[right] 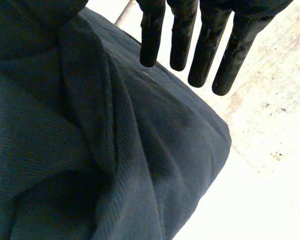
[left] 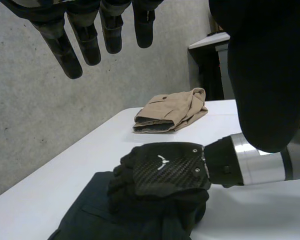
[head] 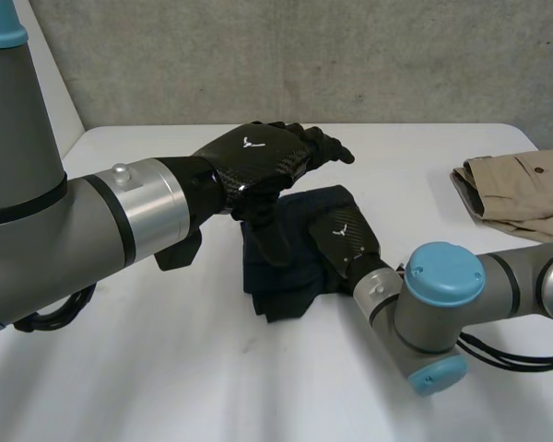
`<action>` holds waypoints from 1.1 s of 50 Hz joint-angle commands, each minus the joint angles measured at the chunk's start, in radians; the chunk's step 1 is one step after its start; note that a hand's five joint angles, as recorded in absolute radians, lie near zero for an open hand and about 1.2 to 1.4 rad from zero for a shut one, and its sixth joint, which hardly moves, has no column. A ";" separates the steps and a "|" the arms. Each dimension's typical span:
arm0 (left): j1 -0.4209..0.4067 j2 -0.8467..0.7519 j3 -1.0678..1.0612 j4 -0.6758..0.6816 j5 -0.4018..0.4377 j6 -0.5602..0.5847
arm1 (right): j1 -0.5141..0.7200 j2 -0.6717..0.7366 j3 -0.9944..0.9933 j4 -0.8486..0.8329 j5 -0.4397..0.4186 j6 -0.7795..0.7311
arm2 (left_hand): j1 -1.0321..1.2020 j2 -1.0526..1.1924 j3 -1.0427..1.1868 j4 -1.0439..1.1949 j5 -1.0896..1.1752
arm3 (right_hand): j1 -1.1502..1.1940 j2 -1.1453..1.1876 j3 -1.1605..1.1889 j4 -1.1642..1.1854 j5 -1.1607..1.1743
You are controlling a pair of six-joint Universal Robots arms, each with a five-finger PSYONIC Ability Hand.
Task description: Fold the laundry.
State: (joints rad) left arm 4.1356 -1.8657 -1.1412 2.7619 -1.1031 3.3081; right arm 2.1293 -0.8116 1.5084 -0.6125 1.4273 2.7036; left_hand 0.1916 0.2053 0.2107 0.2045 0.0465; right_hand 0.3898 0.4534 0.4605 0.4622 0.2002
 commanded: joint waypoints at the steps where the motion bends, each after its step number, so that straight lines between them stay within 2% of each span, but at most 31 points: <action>1: 0.002 0.000 0.000 0.001 -0.001 0.001 | 0.000 0.044 -0.097 0.031 -0.005 -0.012 | 0.019 0.005 0.000 0.006 -0.010 | 0.261 0.198 0.191 0.189 0.277; 5: 0.002 0.000 0.000 0.001 -0.001 -0.001 | -0.002 0.087 -0.169 0.086 -0.008 -0.010 | 0.019 0.005 0.000 0.006 -0.010 | 0.680 0.617 0.610 0.608 0.696; 6: 0.002 0.000 0.001 0.001 -0.001 -0.001 | -0.002 0.100 -0.197 0.114 -0.011 -0.008 | 0.019 0.005 0.000 0.006 -0.010 | 0.934 0.871 0.864 0.862 0.950; 7: 0.003 -0.001 0.002 0.001 -0.001 -0.001 | -0.002 0.104 -0.207 0.125 -0.013 -0.007 | 0.019 0.005 0.000 0.006 -0.010 | 1.006 0.942 0.935 0.933 1.021; 14: 0.006 0.000 0.000 0.001 -0.003 -0.001 | -0.017 0.062 -0.209 0.215 -0.036 -0.013 | 0.019 0.005 0.000 0.006 -0.010 | 1.006 0.943 0.936 0.934 1.022; 17: 0.006 0.000 0.001 0.001 -0.003 -0.001 | -0.061 0.008 -0.183 0.247 -0.091 -0.015 | 0.019 0.005 0.000 0.006 -0.010 | 1.006 0.943 0.936 0.934 1.022; 18: 0.006 0.000 0.002 0.001 -0.003 -0.001 | -0.125 -0.014 -0.169 0.260 -0.129 -0.018 | 0.019 0.005 0.000 0.006 -0.010 | 1.006 0.943 0.936 0.934 1.022; 21: 0.006 0.000 0.002 0.001 -0.003 -0.001 | -0.210 -0.041 -0.151 0.269 -0.194 -0.036 | 0.019 0.005 0.000 0.006 -0.010 | 1.006 0.943 0.936 0.934 1.022; 26: 0.008 0.000 0.002 0.001 -0.003 -0.002 | -0.371 -0.066 -0.149 0.303 -0.336 -0.184 | 0.019 0.005 0.000 0.006 -0.010 | 1.006 0.943 0.936 0.934 1.022; 30: 0.009 -0.001 0.002 0.001 -0.003 -0.016 | -0.431 -0.052 -0.181 0.336 -0.405 -0.292 | 0.019 0.005 0.000 0.006 -0.010 | 1.006 0.943 0.936 0.934 1.022; 35: 0.011 -0.001 0.002 0.001 -0.003 -0.022 | -0.450 -0.008 -0.272 0.362 -0.458 -0.355 | 0.022 0.008 0.003 0.009 -0.008 | 1.006 0.943 0.936 0.934 1.022; 41: 0.012 -0.003 0.003 0.001 -0.004 -0.025 | -0.451 0.017 -0.437 0.352 -0.462 -0.298 | 0.022 0.008 0.003 0.009 -0.008 | 1.006 0.943 0.936 0.934 1.022; 48: 0.012 -0.003 0.002 0.001 -0.004 -0.025 | -0.491 0.086 -0.777 0.309 -0.459 -0.076 | 0.025 0.011 0.006 0.012 -0.005 | 1.006 0.943 0.936 0.934 1.022; 55: 0.015 -0.003 0.002 0.001 -0.006 -0.025 | -0.561 0.167 -1.004 0.306 -0.465 0.033 | 0.025 0.011 0.006 0.012 -0.005 | 1.006 0.943 0.936 0.934 1.022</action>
State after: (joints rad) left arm 4.1489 -1.8684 -1.1392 2.7627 -1.1083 3.2825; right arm 1.6281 -0.7038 0.6727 -0.3029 0.9672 2.6505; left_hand 0.1916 0.2053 0.2107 0.2045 0.0466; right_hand 0.9164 1.1684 1.1456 1.1912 0.9244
